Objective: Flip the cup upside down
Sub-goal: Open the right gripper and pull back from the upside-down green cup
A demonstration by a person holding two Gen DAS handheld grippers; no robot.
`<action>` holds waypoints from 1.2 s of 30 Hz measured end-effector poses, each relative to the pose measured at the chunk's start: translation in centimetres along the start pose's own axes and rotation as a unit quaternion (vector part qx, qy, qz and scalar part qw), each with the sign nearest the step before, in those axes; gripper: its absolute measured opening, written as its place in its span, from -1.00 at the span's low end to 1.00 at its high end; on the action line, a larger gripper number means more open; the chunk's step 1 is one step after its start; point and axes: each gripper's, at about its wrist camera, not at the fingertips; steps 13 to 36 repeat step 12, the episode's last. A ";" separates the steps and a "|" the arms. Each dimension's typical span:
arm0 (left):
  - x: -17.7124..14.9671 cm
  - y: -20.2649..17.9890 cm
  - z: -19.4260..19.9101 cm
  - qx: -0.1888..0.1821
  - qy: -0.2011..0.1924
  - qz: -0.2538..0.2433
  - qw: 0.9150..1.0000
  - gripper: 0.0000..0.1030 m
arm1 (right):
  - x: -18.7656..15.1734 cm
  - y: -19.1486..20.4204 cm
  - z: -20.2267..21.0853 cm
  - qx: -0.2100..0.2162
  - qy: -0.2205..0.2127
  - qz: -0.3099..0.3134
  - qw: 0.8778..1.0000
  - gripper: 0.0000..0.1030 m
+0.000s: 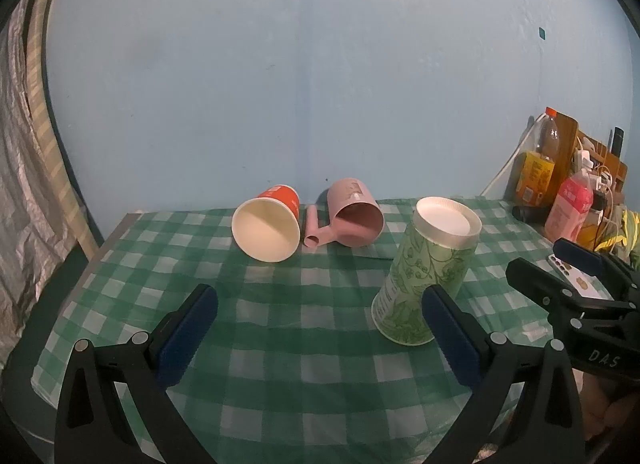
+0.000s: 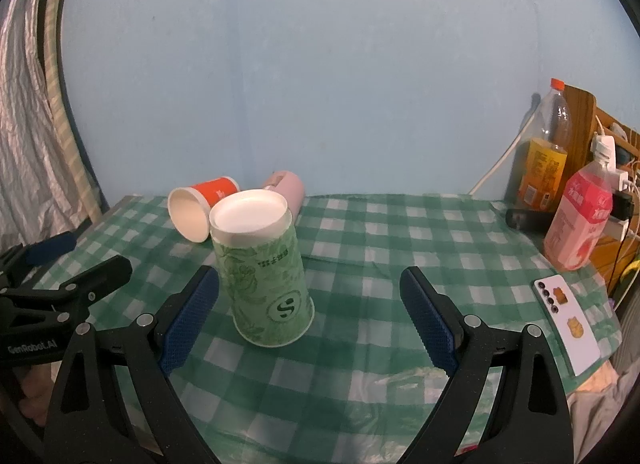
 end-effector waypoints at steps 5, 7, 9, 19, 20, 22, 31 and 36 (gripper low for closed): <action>0.0 0.0 0.0 0.000 0.000 0.000 1.000 1.00 | 0.0 0.0 0.0 0.001 0.000 -0.003 1.000 0.77; 0.0 0.0 0.0 -0.002 -0.001 -0.001 1.000 1.00 | 0.1 0.1 0.0 0.003 -0.001 -0.006 1.000 0.77; 0.0 0.0 -0.1 -0.002 0.000 -0.001 1.000 1.00 | 0.1 0.1 0.0 0.003 -0.001 -0.005 1.000 0.77; 0.0 0.0 -0.1 0.000 0.000 -0.001 1.000 1.00 | 0.1 0.1 -0.1 0.005 -0.002 -0.004 1.000 0.77; 0.0 0.0 -0.1 0.000 0.000 -0.001 1.000 1.00 | 0.1 0.1 -0.1 0.005 -0.002 -0.004 1.000 0.77; 0.0 0.0 -0.1 0.000 0.000 -0.001 1.000 1.00 | 0.1 0.1 -0.1 0.005 -0.002 -0.004 1.000 0.77; 0.0 0.0 -0.1 0.000 0.000 -0.001 1.000 1.00 | 0.1 0.1 -0.1 0.005 -0.002 -0.004 1.000 0.77; 0.0 0.0 -0.1 0.000 0.000 -0.001 1.000 1.00 | 0.1 0.1 -0.1 0.005 -0.002 -0.004 1.000 0.77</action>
Point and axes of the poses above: each gripper's, at about its wrist camera, not at the fingertips, and z roughly against the way its jaws point, y to its left, x to its top, and after that the axes turned 11 degrees about -y, right-handed
